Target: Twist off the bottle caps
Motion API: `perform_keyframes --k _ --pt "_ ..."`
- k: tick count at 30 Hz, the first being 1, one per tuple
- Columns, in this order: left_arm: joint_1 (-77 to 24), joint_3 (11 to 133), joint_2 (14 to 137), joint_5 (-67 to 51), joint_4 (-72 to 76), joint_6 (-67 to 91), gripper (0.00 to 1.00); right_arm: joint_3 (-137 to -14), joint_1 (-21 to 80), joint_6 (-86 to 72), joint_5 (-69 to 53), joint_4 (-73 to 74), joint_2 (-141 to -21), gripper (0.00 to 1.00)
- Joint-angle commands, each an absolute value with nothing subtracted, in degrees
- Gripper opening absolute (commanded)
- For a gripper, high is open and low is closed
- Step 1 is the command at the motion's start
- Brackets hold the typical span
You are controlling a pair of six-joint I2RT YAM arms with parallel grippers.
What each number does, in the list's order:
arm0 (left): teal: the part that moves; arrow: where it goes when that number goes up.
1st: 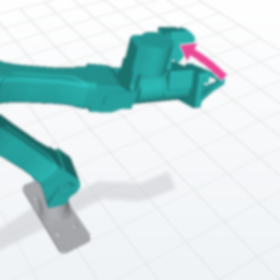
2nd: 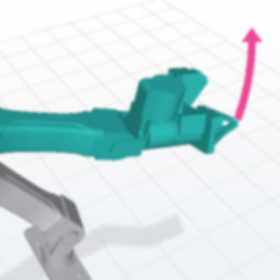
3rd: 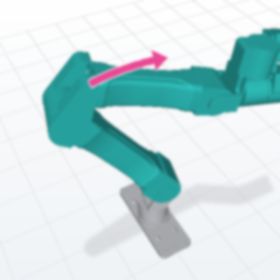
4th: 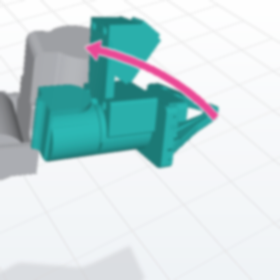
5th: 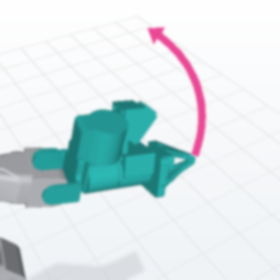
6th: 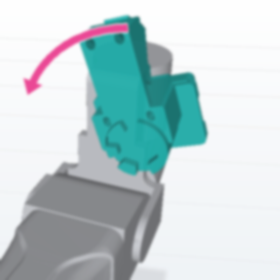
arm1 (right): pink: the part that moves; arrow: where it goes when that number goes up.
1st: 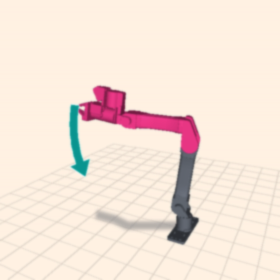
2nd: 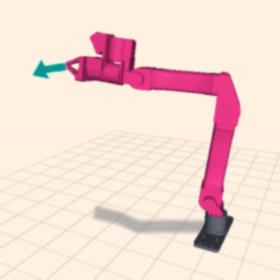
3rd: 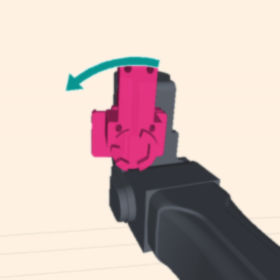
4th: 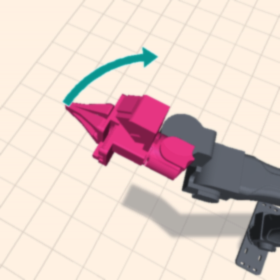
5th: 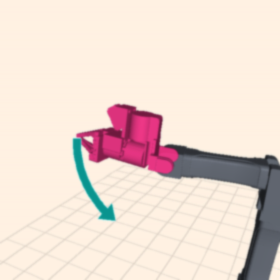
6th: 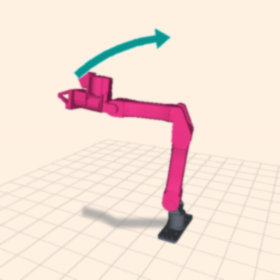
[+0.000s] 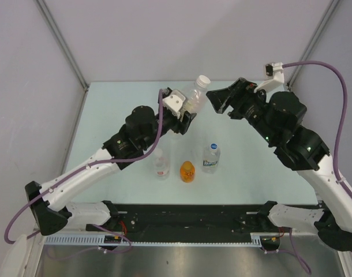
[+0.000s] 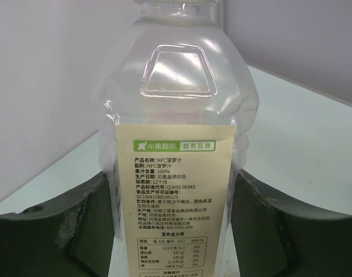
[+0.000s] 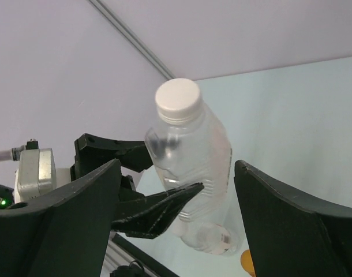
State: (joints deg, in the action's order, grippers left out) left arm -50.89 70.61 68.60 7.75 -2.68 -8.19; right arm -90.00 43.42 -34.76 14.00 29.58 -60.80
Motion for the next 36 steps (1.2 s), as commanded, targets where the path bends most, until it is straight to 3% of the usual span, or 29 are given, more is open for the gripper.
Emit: perform_keyframes --k 1,13,20,36 --pt "-51.77 72.25 69.17 17.66 -0.26 -12.3 0.0 -94.74 47.02 -30.85 21.26 25.23 -65.12 0.83" --pt "-52.47 71.19 68.29 16.7 -0.53 -13.45 0.0 -92.11 47.11 -33.22 27.15 17.23 -69.35 0.78" --pt "-53.52 70.58 67.85 16.26 -0.79 -12.74 0.0 -93.43 46.06 -34.54 24.35 16.17 -72.24 0.75" --pt "-54.49 70.05 67.94 16.26 -0.79 -12.92 0.0 -91.23 43.77 -35.42 20.39 15.91 -72.6 0.55"
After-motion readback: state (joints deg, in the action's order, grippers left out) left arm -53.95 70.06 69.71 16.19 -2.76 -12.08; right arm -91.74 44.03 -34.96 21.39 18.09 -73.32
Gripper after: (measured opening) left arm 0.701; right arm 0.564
